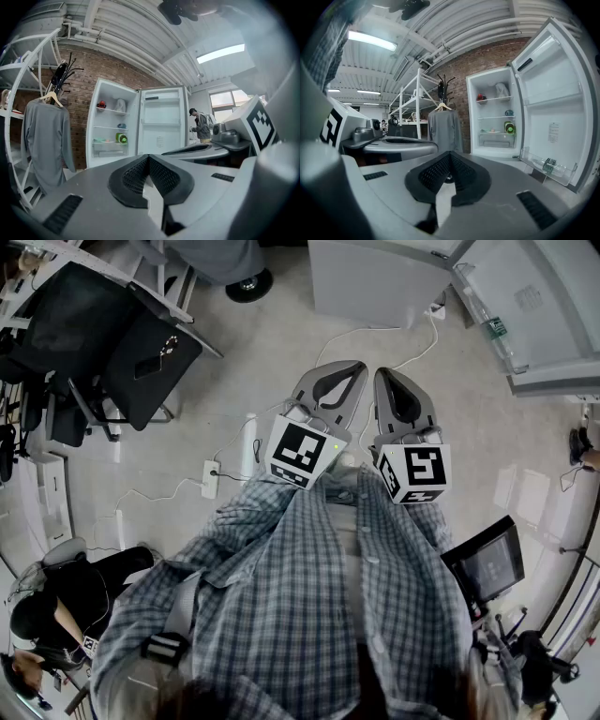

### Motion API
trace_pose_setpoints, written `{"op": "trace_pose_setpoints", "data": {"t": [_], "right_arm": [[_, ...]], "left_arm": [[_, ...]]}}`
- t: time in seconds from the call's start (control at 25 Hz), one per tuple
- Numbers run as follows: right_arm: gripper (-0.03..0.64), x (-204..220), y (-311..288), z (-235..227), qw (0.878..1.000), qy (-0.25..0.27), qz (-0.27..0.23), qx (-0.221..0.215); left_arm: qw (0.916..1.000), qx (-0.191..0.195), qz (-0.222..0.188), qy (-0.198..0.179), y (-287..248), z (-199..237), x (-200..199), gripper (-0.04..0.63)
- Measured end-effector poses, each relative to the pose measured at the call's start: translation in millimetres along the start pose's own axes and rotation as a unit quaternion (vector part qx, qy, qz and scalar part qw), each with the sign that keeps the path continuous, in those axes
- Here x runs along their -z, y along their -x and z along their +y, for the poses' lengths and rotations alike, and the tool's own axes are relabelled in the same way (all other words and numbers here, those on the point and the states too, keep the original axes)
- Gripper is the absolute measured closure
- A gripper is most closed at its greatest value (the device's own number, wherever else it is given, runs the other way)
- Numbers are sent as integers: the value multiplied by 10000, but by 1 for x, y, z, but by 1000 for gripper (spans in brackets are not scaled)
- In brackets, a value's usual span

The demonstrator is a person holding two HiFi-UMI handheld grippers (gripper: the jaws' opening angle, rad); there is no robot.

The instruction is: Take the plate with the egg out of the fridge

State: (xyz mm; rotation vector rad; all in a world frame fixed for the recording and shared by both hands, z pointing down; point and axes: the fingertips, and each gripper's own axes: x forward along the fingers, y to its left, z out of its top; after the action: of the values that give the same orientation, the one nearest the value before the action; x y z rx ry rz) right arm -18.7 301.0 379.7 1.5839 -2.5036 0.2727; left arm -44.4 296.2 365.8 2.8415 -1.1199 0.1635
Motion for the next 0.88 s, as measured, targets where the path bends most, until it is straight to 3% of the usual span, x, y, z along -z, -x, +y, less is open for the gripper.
{"op": "trace_pose_setpoints", "data": {"t": [0.88], "right_arm": [[612, -1, 12, -11, 9999, -89, -59, -16]], "left_arm": [[10000, -60, 34, 0, -5, -13, -1, 589]]}}
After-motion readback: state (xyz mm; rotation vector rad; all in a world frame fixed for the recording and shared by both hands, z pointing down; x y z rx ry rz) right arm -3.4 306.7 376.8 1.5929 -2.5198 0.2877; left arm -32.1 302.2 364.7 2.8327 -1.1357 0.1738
